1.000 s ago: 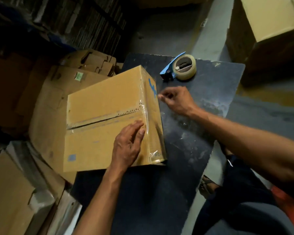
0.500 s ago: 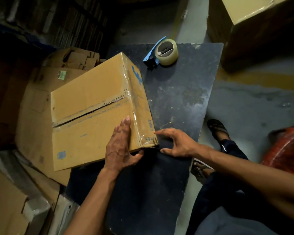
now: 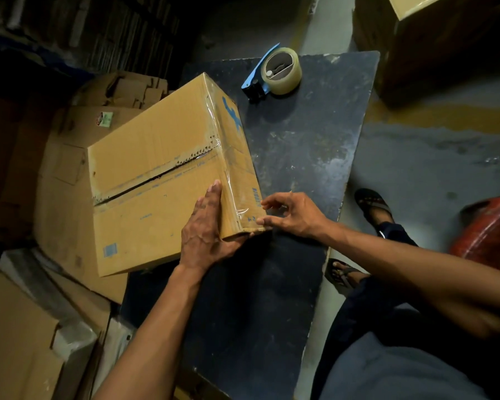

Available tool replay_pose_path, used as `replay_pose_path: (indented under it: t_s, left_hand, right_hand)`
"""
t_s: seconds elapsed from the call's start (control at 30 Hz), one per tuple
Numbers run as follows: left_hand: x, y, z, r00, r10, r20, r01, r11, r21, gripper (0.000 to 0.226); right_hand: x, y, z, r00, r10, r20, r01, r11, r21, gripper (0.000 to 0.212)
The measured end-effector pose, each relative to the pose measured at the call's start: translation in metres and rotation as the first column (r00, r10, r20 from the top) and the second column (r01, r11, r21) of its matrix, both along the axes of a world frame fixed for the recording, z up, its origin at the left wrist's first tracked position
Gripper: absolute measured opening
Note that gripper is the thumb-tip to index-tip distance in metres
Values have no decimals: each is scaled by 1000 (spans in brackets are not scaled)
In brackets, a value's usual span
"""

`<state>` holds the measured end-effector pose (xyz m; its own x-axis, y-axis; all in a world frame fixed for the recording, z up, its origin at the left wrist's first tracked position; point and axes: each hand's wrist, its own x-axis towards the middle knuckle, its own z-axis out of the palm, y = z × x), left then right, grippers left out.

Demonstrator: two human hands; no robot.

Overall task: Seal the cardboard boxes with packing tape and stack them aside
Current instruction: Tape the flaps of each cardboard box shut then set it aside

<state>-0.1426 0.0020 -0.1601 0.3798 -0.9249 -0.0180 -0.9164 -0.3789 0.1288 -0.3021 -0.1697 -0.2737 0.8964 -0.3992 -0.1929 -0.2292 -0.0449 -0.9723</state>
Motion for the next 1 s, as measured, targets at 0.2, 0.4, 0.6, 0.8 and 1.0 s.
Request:
replay_pose_path:
  t_s: [0.2,0.4,0.6,0.8,1.0]
  left_hand:
    - [-2,-1,-8,997,6,76,-8,1000,18,122]
    - [-25,-11,-12,983,182,21,-182,983,-15,118]
    - [-47,-23,-16,931,365,-17,-365,931,-22,116]
    - [-57,-22,-16,927,374,13,-374,927,-21,117]
    - [-56,-20,-17,942,334,41,-334,942,-26,113]
  right_hand:
    - [2,-3,-4,997,-73,-22,74,997,14,41]
    - [-9,6,-7,991,-131,-17,132,991,5,20]
    - [-1,17,0,989,-150,-14,151,985,89,12]
    - [4,17,7,986,-164,-7,164,981,102,9]
    - [-2,16,9,989,-147,3,145,981,130,9]
